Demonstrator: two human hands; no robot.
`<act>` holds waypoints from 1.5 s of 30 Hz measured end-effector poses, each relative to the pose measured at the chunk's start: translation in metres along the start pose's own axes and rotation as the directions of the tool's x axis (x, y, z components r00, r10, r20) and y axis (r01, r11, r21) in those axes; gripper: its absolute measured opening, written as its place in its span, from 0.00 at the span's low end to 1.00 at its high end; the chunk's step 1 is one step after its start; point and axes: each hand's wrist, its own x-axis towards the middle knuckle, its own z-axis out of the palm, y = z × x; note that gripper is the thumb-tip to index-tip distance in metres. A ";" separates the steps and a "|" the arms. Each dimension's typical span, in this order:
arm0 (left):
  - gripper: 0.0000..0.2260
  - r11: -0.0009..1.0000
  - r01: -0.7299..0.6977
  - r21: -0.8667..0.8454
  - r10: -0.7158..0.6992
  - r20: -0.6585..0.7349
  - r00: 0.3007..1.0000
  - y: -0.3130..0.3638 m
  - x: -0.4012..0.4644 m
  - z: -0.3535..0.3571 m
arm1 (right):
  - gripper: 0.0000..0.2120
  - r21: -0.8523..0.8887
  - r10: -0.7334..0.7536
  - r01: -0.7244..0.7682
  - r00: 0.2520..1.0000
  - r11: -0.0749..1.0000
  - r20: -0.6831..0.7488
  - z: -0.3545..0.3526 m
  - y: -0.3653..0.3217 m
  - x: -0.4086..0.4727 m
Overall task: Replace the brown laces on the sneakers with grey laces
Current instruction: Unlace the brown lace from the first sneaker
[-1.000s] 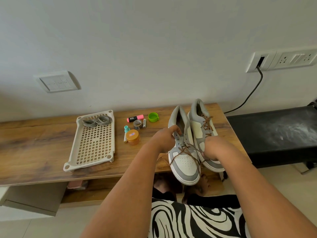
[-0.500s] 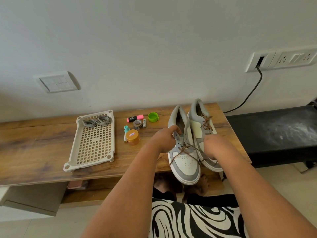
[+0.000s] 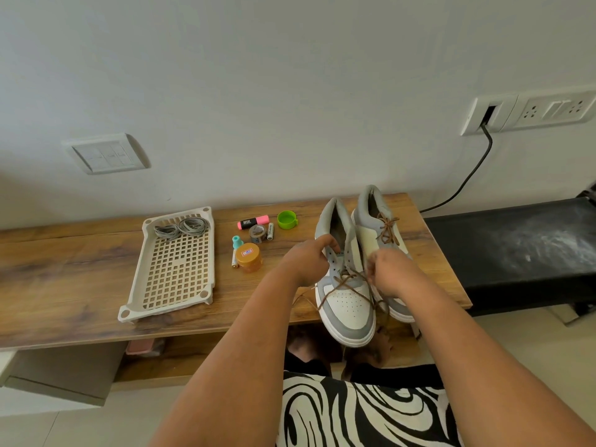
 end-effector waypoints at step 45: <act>0.36 0.993 0.119 0.001 -0.119 0.023 0.993 0.019 -0.002 0.024 | 0.12 -0.422 0.170 -0.130 0.984 0.897 0.059 -0.036 0.002 -0.028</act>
